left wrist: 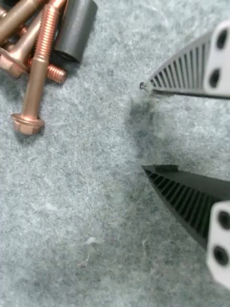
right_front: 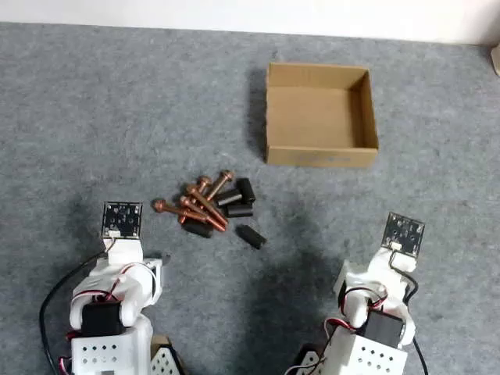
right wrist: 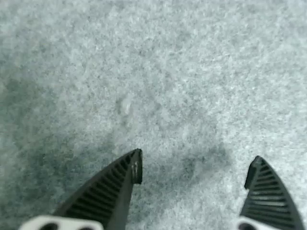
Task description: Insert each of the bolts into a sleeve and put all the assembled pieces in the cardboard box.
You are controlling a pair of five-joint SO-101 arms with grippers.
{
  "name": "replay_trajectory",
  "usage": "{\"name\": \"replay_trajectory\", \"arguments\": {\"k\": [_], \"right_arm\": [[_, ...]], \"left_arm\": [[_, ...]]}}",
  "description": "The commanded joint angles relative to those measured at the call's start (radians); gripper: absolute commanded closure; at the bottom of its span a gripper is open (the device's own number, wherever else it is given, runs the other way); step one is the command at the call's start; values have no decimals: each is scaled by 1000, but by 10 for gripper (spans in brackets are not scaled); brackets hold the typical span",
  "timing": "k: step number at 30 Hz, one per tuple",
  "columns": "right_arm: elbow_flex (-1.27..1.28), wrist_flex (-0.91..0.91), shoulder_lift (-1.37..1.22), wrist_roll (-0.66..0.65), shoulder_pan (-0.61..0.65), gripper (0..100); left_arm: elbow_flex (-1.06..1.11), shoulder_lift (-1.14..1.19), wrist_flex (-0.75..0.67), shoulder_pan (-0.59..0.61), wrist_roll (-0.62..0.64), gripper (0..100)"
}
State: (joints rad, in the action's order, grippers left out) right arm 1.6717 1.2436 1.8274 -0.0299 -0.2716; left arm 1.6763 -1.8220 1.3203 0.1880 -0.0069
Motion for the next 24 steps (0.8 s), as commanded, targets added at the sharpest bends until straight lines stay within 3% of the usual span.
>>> {"name": "replay_trajectory", "arguments": {"k": [1, 18, 20, 23, 24], "right_arm": [[97, -1, 7, 9, -12, 673], [97, -8, 7, 9, 19, 673], [91, -31, 8, 9, -13, 673], [88, -96, 8, 8, -102, 673], [88, -117, 8, 8, -156, 673]], "left_arm": [[19, 5, -6, 8, -5, 768], [13, 1, -20, 18, -9, 766], [-38, 1, -52, 74, -72, 766], [-186, -1, -107, 185, -288, 766], [-243, 1, -120, 180, -281, 766]]}}
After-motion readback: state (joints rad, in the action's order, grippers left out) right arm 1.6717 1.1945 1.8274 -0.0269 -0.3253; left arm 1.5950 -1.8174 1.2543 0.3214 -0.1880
